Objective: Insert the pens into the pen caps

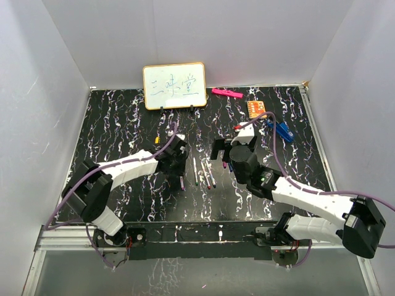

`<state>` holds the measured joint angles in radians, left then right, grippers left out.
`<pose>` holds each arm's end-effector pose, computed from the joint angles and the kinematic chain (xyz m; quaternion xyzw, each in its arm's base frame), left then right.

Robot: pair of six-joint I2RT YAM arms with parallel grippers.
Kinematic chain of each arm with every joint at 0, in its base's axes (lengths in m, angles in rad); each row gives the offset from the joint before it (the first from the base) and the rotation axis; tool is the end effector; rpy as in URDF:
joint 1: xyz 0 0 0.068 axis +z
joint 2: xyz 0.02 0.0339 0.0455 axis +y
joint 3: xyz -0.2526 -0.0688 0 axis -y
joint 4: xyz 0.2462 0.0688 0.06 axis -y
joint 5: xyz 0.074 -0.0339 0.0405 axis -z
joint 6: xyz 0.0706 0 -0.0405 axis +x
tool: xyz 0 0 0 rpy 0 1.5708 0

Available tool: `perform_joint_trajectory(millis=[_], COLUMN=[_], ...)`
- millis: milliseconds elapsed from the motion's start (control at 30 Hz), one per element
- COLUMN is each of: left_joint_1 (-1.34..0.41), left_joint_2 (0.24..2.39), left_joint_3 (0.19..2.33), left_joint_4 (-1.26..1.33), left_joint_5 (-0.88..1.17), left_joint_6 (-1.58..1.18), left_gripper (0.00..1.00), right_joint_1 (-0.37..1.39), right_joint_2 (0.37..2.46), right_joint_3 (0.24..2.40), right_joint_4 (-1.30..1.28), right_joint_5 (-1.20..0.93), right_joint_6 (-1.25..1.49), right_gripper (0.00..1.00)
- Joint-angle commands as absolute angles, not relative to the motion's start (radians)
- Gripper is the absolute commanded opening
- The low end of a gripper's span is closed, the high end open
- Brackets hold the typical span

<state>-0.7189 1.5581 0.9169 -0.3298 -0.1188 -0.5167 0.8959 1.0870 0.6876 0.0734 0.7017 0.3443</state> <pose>0.2548 -0.2119 0.1479 0.0788 0.9506 -0.1246 0.2732 0.2067 0.1853 0.2557 -0.0150 0.7887 0.0909 0.6078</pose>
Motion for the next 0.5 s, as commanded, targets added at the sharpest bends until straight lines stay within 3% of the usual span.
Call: perform_joint_trajectory(millis=[0,467], left_joint_1=[-0.739,-0.75], left_joint_2=[1.59,1.67], left_joint_3=[0.955,0.956], left_joint_4=[-0.349,-0.356], left_joint_5=[-0.132,-0.143], left_joint_6=[-0.533,-0.532], left_gripper=[0.37,0.38], right_joint_1=[0.877,0.828], right_joint_2=[1.058,1.035], right_joint_3=[0.675,0.642], right_joint_4=[0.11,0.097], right_joint_5=[0.704,0.656], right_joint_6=[0.358,0.391], right_gripper=[0.98,0.98])
